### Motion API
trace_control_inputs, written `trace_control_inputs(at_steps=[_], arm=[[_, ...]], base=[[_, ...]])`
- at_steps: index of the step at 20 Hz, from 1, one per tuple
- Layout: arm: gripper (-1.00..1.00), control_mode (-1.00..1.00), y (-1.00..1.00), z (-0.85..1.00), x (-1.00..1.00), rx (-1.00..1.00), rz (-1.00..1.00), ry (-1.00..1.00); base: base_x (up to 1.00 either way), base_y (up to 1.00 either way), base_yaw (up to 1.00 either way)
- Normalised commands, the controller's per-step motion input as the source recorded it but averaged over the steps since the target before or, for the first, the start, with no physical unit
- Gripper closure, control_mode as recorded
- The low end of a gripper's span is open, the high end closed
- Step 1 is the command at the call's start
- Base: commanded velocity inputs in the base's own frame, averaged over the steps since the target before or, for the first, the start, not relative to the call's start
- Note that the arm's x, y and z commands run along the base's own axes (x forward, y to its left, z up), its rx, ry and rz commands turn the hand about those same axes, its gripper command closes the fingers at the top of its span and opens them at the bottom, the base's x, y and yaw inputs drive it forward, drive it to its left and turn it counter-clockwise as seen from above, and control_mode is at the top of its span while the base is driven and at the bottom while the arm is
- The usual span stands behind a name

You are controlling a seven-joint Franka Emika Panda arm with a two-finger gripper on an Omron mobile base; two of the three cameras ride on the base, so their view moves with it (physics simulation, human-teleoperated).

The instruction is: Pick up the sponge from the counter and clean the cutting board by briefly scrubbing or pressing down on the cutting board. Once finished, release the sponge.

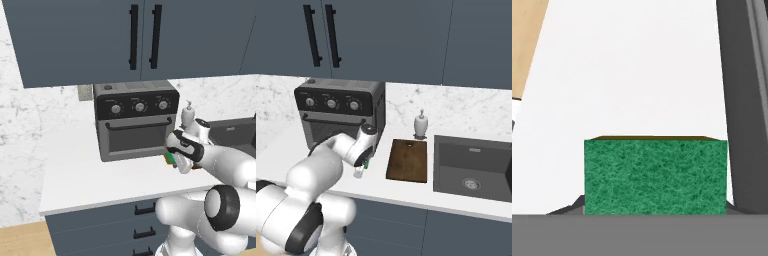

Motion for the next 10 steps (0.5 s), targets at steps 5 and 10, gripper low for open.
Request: trace_control_inputs(at_steps=[5, 10], arm=[[-1.00, -1.00, 0.22, -0.10, 0.29, -0.04, 0.06, 0.00], [-1.00, -1.00, 0.06, -0.13, 0.38, 0.00, 0.03, 0.01]], base=[[0.00, 0.00, 0.00], [0.00, 0.00, 0.00]])
